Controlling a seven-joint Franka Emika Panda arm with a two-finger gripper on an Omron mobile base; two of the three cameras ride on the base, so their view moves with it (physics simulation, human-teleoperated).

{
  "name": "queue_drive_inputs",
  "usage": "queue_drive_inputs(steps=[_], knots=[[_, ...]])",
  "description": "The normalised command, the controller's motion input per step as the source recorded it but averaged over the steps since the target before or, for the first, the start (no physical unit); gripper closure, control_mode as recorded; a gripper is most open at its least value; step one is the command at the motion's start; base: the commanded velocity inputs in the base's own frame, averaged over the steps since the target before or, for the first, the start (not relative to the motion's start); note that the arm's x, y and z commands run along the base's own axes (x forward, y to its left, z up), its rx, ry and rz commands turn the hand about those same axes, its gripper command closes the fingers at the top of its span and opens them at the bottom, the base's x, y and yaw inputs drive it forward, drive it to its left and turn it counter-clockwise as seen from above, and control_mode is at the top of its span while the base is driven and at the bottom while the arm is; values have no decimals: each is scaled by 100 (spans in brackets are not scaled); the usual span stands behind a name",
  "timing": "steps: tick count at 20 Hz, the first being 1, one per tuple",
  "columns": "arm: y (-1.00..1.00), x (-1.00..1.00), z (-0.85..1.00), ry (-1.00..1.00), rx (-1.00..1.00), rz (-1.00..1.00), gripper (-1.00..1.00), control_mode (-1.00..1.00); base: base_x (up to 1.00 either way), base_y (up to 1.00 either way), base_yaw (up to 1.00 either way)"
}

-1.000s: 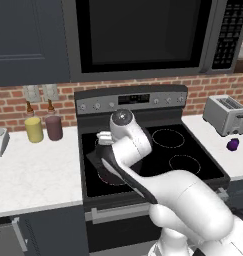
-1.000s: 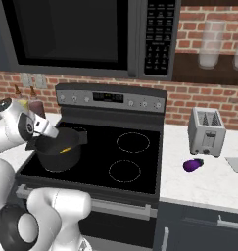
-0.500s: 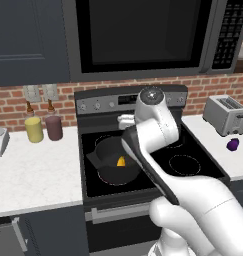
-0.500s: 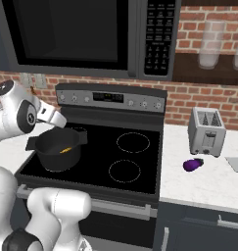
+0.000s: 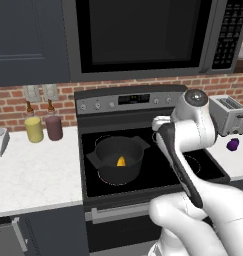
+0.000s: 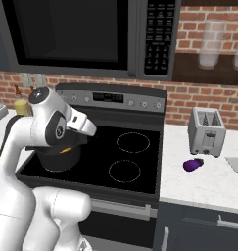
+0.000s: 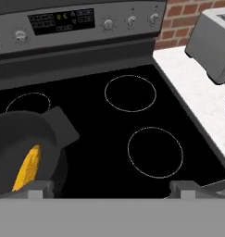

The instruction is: Put the eggplant and corn in the pot. Retrieve the spatula and lightly stir the vegetables in the pot.

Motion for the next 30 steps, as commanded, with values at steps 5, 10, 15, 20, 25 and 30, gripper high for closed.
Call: queue_drive_inputs(steps=[5,10,15,20,25,30], knots=[[-100,0,-24,2,2,-1,-100,-100,0,0,0],[-100,5,-16,6,3,-7,-100,-100,0,0,0],[-100,20,-1,7,1,-19,-100,-100,0,0,0],[-100,27,0,9,0,-23,-100,-100,0,0,0],[-100,30,-5,13,2,-22,-100,-100,0,0,0],[-94,19,-28,7,8,-6,-100,-100,0,0,0]])
